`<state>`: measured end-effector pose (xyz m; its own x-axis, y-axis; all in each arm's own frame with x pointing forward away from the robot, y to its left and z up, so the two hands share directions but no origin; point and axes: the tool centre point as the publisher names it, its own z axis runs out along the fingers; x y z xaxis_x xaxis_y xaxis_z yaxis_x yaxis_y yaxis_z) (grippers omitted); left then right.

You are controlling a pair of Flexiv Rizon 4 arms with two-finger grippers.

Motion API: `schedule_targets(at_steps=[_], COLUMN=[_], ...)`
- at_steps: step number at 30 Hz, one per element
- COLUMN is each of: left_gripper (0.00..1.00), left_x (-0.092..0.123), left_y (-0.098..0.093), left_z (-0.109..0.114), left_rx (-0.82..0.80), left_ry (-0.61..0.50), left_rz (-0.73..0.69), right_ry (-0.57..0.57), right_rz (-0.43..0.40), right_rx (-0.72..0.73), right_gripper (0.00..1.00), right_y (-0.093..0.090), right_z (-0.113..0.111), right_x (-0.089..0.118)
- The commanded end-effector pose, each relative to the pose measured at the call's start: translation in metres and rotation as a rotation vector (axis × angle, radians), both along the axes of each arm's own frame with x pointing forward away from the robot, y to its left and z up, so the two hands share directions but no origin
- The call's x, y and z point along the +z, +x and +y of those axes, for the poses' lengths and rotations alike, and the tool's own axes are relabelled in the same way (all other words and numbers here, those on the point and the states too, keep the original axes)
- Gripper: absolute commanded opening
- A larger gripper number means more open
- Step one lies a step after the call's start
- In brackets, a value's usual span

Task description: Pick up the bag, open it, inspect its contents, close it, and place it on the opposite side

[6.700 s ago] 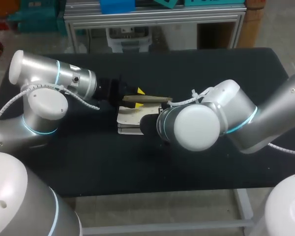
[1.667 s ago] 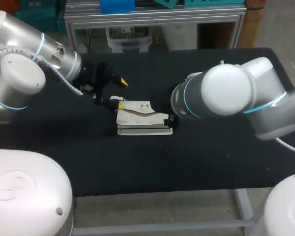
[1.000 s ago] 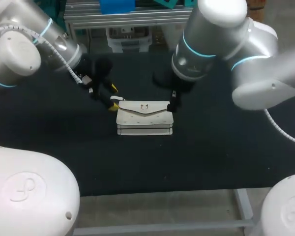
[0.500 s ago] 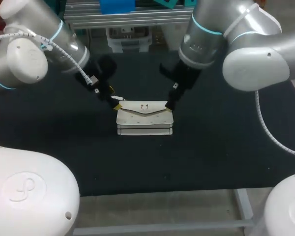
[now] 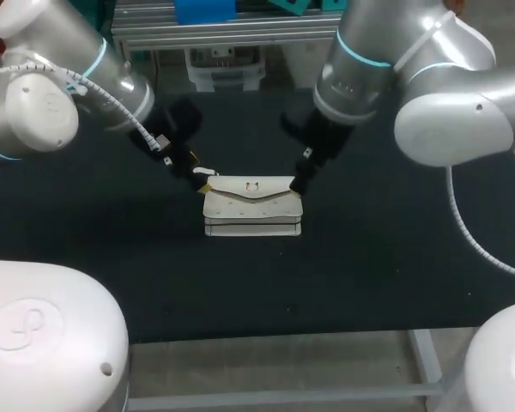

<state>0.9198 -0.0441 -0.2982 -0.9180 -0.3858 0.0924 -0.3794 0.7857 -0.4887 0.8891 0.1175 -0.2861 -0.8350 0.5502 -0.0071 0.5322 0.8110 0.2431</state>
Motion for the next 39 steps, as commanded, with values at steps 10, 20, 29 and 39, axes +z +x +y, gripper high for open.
schedule_targets(at_steps=[10,20,29,39], left_gripper=[1.00,1.00,1.00,1.00], left_x=[0.006,-0.011,-0.016,-0.018], left_y=[0.025,0.020,0.011,0.012], left_z=[-0.018,-0.012,-0.008,-0.007], left_rx=[0.649,0.937,1.125,1.140], left_ry=[0.105,0.036,-0.124,-0.150], left_rz=[0.502,0.639,0.773,0.833], right_ry=[-0.101,0.075,0.352,0.516], right_rz=[0.562,0.716,0.628,0.585], right_rx=[-0.716,-1.049,-1.348,-1.387], right_gripper=[1.00,1.00,1.00,1.00], right_y=[0.060,0.054,0.034,0.028], right_z=[-0.005,-0.023,-0.037,-0.037], right_x=[-0.014,-0.016,-0.014,-0.019])
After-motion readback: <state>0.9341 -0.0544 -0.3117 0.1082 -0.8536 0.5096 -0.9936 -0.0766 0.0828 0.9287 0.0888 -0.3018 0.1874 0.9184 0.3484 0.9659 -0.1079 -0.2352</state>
